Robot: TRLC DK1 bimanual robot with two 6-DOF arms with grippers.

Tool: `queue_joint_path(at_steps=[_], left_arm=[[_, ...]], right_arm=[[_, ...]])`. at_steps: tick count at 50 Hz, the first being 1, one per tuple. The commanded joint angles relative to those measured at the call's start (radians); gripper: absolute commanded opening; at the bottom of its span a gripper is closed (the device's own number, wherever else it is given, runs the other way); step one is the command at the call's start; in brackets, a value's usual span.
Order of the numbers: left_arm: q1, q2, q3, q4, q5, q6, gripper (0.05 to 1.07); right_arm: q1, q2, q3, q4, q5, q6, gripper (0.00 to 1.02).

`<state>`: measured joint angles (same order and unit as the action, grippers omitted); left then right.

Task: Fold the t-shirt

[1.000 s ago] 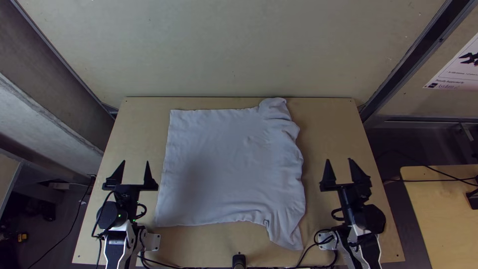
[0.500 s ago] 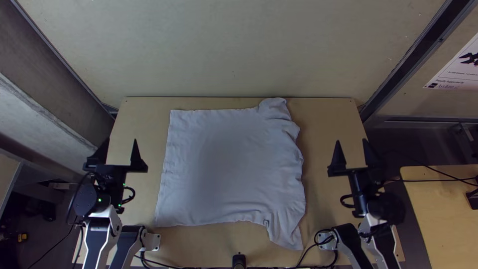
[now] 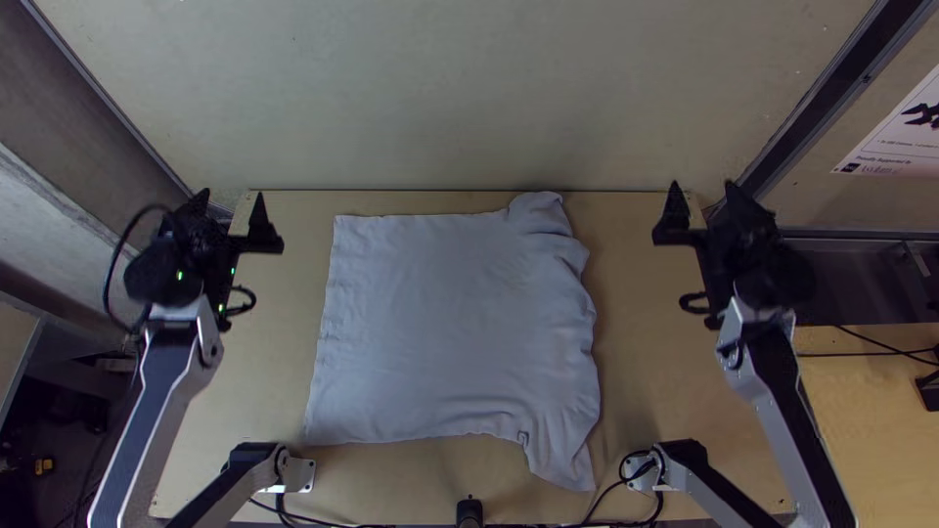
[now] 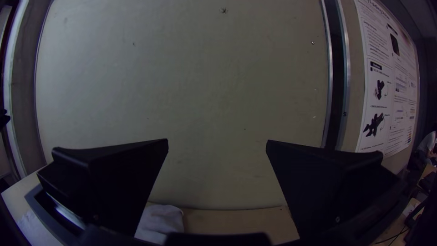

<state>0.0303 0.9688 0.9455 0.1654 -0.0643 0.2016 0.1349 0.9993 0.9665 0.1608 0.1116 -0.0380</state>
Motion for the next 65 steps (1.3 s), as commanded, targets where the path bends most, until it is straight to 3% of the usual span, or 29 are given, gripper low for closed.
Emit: queue_joint_path(at_steps=[1,8,20,33,44,49,59,65], left_arm=[[0.003,0.127,0.11,-0.035,-0.003,-0.024,1.03],[0.005,0.297,0.266,-0.109,-0.003,-0.062,1.03],[0.002,0.556,0.524,-0.283,-0.002,-0.16,1.03],[-0.006,0.78,0.704,-0.365,-0.002,-0.235,1.03],[-0.007,1.03,1.0,-0.711,-0.002,-0.321,1.03],[-0.009,1.117,1.095,-0.811,-0.009,-0.329,1.01],[-0.023,1.179,1.124,-0.822,-0.017,-0.324,1.01],[-0.038,1.22,1.141,-0.859,-0.035,-0.304,0.95]], right_arm=[[-0.008,0.113,0.112,-0.021,-0.01,0.007,0.99],[-0.018,0.279,0.258,-0.083,-0.01,0.049,0.99],[-0.043,0.581,0.564,-0.33,-0.039,0.17,0.99],[-0.05,0.742,0.676,-0.357,-0.098,0.224,0.99],[-0.054,0.855,0.715,-0.415,-0.115,0.282,0.99],[-0.054,0.917,0.77,-0.488,-0.118,0.319,0.99],[-0.041,1.015,0.857,-0.592,-0.135,0.332,0.99],[-0.037,1.059,0.905,-0.639,-0.136,0.351,0.99]])
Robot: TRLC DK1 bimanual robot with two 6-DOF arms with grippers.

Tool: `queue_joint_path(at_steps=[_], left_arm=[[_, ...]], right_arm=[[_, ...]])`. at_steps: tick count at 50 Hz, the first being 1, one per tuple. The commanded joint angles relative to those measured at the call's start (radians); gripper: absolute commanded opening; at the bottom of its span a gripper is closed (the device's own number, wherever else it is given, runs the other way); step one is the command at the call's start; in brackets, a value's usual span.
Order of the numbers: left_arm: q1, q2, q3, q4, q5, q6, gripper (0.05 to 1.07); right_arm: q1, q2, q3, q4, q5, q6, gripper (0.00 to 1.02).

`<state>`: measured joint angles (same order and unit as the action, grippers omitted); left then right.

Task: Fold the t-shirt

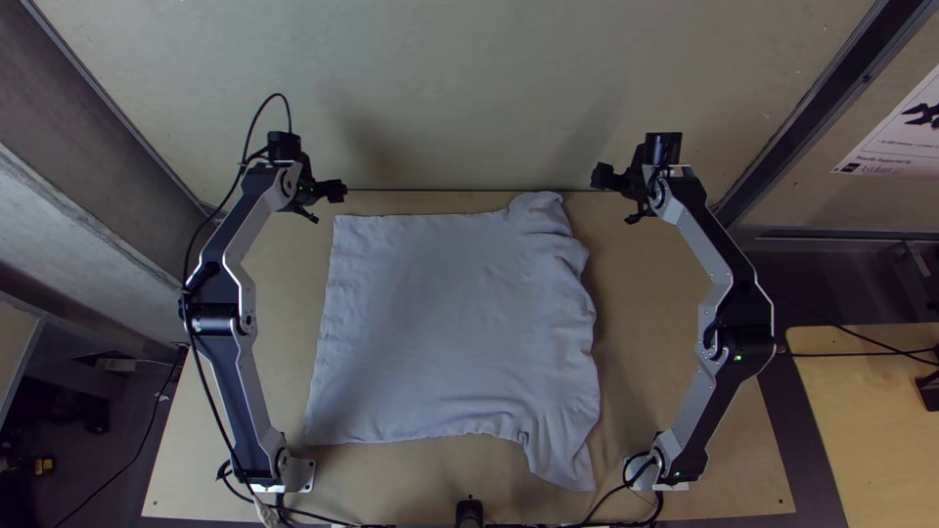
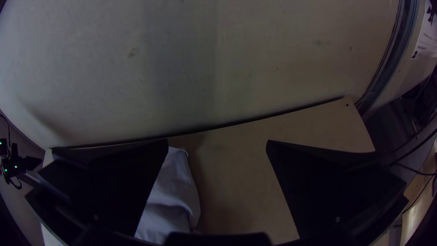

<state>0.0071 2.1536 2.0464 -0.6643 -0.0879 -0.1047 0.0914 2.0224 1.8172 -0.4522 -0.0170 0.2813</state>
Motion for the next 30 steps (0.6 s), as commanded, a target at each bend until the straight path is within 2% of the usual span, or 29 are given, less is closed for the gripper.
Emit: queue_joint_path(at_steps=[1,5,20,30], left_arm=[[-0.018,0.038,0.04,-0.035,-0.012,0.002,0.95],[-0.025,0.058,0.041,-0.049,-0.015,0.014,0.95],[-0.048,0.152,0.06,-0.106,-0.139,0.022,0.95],[-0.055,0.195,0.072,-0.095,-0.145,0.007,0.95]], right_arm=[[0.008,0.041,0.059,-0.032,-0.008,0.032,0.99],[0.013,0.059,0.073,-0.042,-0.009,0.033,0.99],[0.016,0.081,0.08,-0.048,-0.009,0.053,0.99],[0.016,0.078,0.073,-0.059,-0.009,0.053,0.99]])
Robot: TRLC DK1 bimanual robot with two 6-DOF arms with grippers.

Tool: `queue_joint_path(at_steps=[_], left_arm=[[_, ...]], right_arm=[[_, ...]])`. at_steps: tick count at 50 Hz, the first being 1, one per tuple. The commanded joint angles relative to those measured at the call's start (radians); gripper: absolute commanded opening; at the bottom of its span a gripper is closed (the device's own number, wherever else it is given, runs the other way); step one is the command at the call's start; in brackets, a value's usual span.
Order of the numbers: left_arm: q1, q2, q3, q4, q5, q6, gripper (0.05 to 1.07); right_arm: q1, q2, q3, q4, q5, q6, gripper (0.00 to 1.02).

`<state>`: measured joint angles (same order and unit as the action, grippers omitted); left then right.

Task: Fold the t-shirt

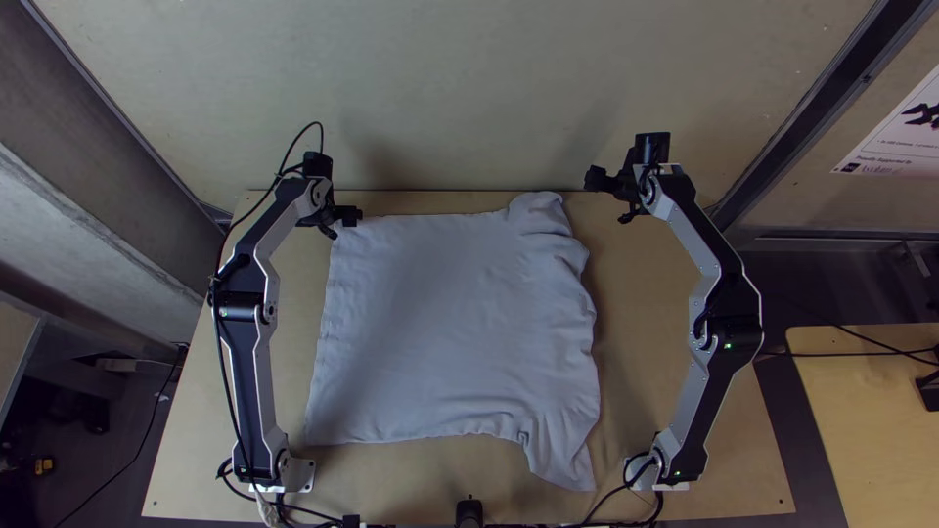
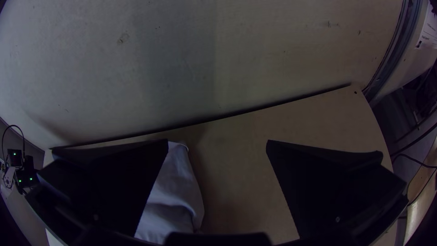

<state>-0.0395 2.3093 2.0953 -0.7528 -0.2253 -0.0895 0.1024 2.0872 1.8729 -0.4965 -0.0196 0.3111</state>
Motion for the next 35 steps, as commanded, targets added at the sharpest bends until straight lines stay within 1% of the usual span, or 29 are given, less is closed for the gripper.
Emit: queue_joint_path(at_steps=[1,4,5,7,10,11,13,14,18,23,30,33,35], left_arm=[[-0.008,0.044,0.028,-0.006,-0.009,-0.01,0.95],[-0.008,0.056,0.035,-0.005,-0.008,-0.013,0.94],[-0.008,0.059,0.035,-0.005,-0.008,-0.015,0.89],[-0.01,0.061,0.035,-0.002,-0.008,-0.015,0.72],[-0.01,0.062,0.039,0.006,-0.006,-0.01,0.38],[-0.01,0.062,0.039,0.007,-0.002,-0.009,0.28],[-0.013,0.061,0.037,0.006,0.003,-0.009,0.13],[-0.014,0.059,0.035,0.004,0.001,-0.009,0.07],[-0.02,0.053,0.028,-0.003,0.004,-0.012,0.08],[-0.025,0.038,0.025,-0.002,0.007,-0.015,0.08],[-0.031,0.013,0.025,-0.003,0.007,-0.012,0.08],[-0.03,0.006,0.026,-0.003,0.007,-0.009,0.08],[-0.028,0.002,0.028,-0.003,0.007,-0.007,0.08]], right_arm=[[0.005,0.013,0.015,-0.014,-0.006,0.023,0.99],[0.005,0.013,0.015,-0.014,-0.008,0.023,0.99],[0.005,0.013,0.015,-0.016,-0.008,0.023,0.99],[0.006,0.014,0.022,-0.031,-0.011,0.023,0.99],[0.014,0.019,0.035,-0.059,-0.011,0.023,0.99],[0.017,0.02,0.038,-0.059,-0.011,0.023,0.99],[0.023,0.027,0.045,-0.06,-0.013,0.02,0.99],[0.025,0.031,0.048,-0.07,-0.019,0.02,0.99],[0.037,0.059,0.083,-0.119,-0.046,0.019,0.99],[0.046,0.088,0.101,-0.126,-0.068,0.019,0.98],[0.059,0.148,0.155,-0.154,-0.068,0.023,0.92],[0.06,0.201,0.213,-0.2,-0.066,0.036,0.92],[0.06,0.247,0.269,-0.257,-0.066,0.045,0.89]])
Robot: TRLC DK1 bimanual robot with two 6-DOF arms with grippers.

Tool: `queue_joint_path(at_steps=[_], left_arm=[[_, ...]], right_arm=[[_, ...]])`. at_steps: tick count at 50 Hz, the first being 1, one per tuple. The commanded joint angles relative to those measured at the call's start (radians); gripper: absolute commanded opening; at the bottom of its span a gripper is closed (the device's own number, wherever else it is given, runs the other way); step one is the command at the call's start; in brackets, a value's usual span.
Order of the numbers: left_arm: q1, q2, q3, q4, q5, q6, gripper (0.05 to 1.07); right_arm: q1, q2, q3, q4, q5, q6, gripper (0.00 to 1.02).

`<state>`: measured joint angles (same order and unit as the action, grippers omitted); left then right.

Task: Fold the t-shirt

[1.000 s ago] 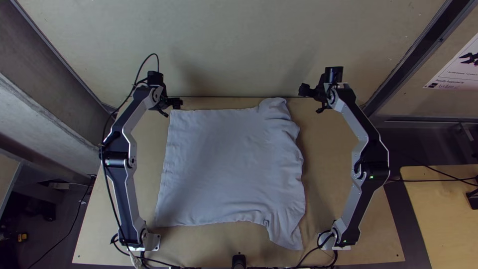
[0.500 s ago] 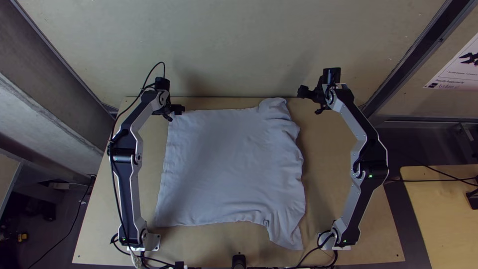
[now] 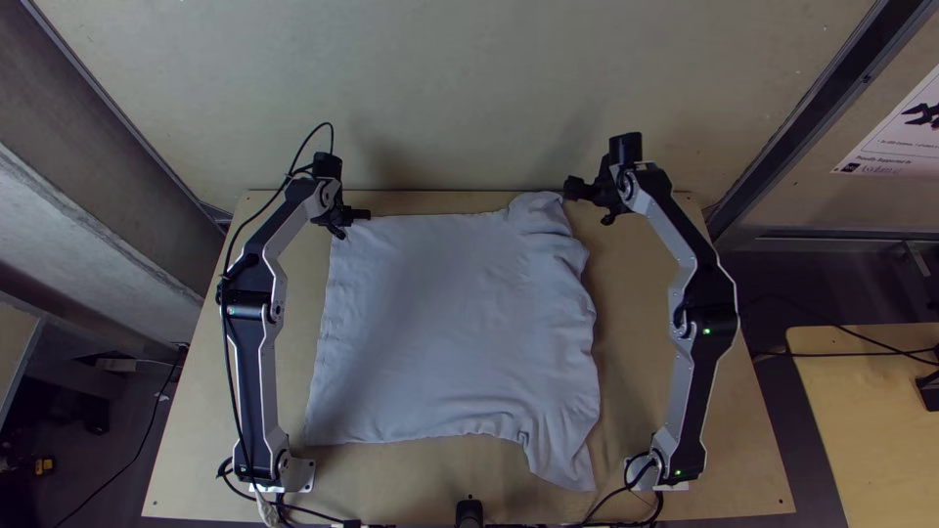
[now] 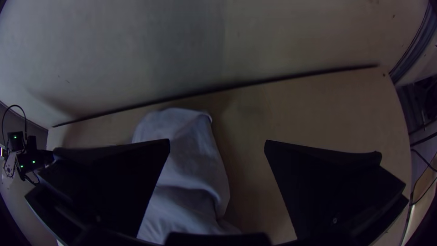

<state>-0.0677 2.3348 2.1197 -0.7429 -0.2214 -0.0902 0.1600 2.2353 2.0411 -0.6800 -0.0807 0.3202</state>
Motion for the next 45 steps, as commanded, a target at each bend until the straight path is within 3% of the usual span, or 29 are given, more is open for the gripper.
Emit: queue_joint_path(at_steps=[1,6,13,20,32,43,45], left_arm=[[0.002,-0.025,0.003,-0.013,0.004,-0.008,0.08],[0.005,-0.029,0.003,-0.013,0.004,-0.008,0.08],[0.005,-0.031,0.002,-0.019,0.004,-0.006,0.08],[0.005,-0.031,0.003,-0.021,0.004,-0.005,0.08],[0.005,-0.031,0.016,-0.015,0.004,0.009,0.08],[0.003,-0.022,0.023,-0.013,0.004,0.014,0.08],[0.002,-0.022,0.023,-0.013,0.004,0.014,0.08]], right_arm=[[0.003,0.122,0.134,-0.105,-0.005,0.036,0.87],[0.001,0.208,0.246,-0.201,-0.005,0.039,0.86],[0.004,0.238,0.257,-0.201,-0.005,0.043,0.85],[0.015,0.261,0.264,-0.19,-0.005,0.048,0.7],[0.05,0.305,0.266,-0.191,-0.005,0.046,0.68],[0.065,0.346,0.289,-0.15,-0.005,0.04,0.02],[0.062,0.348,0.289,-0.148,-0.005,0.046,0.02]])
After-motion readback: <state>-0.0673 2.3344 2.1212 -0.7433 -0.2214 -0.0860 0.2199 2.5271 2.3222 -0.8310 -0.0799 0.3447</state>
